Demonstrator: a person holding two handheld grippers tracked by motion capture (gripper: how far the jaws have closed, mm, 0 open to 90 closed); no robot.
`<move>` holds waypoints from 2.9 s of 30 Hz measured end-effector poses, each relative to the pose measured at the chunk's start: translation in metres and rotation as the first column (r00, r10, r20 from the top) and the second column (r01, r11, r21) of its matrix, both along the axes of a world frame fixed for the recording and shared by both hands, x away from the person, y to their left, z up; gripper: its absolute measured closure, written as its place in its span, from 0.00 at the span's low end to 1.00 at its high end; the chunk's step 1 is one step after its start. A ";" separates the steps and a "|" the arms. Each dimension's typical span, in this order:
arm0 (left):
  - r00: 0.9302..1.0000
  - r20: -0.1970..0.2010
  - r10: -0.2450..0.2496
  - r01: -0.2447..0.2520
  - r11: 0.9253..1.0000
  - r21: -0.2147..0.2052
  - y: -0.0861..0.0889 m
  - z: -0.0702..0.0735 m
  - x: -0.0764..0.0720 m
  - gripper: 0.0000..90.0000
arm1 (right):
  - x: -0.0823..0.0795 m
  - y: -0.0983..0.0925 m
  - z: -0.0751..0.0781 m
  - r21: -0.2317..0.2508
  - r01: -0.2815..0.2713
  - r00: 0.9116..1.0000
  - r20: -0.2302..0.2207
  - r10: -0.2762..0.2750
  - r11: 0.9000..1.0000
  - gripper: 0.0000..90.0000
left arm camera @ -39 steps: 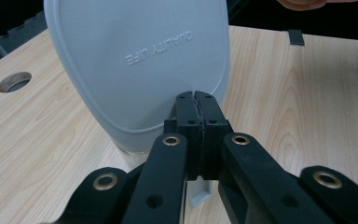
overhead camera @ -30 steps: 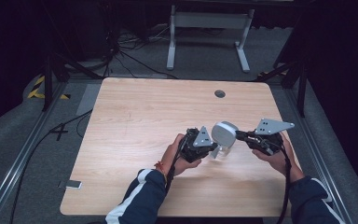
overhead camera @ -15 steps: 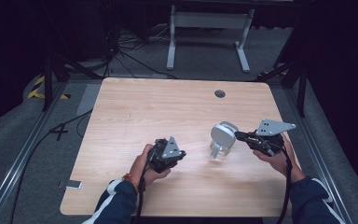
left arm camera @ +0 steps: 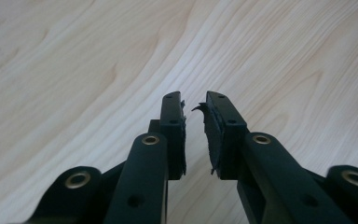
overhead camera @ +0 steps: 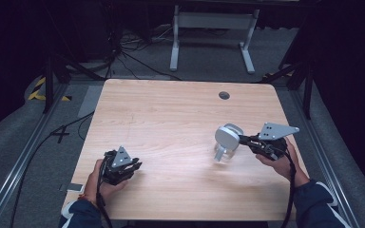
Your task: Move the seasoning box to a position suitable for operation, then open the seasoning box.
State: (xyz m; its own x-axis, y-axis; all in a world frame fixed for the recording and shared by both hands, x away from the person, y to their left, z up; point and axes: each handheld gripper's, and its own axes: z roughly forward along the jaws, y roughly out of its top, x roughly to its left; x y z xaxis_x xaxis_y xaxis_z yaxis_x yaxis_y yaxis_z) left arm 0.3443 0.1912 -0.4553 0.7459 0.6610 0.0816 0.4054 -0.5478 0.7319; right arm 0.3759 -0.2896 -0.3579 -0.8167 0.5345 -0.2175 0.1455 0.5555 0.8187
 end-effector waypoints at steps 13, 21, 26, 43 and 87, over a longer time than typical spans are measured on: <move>0.996 -0.078 0.049 -0.054 0.996 -0.066 0.022 -0.023 -0.002 0.45 | -0.002 -0.017 0.005 0.018 0.065 0.997 0.029 -0.066 0.998 0.81; 0.996 -0.079 0.046 -0.052 0.996 -0.067 0.022 -0.024 -0.003 0.42 | -0.005 -0.044 0.005 -0.014 0.153 0.988 0.033 -0.152 0.988 0.66; 0.996 -0.070 0.058 -0.063 0.995 -0.074 0.021 -0.025 -0.002 0.40 | -0.010 -0.055 0.003 -0.032 0.171 0.985 0.027 -0.170 0.985 0.64; 0.996 -0.067 0.053 -0.057 0.996 -0.069 0.020 -0.025 -0.001 0.36 | -0.021 -0.081 -0.038 -0.136 0.220 0.971 -0.062 -0.230 0.966 0.58; 0.996 -0.076 0.045 -0.050 0.996 -0.069 0.019 -0.025 0.000 0.34 | -0.062 -0.137 -0.109 -0.016 0.347 0.912 -0.230 -0.341 0.938 0.35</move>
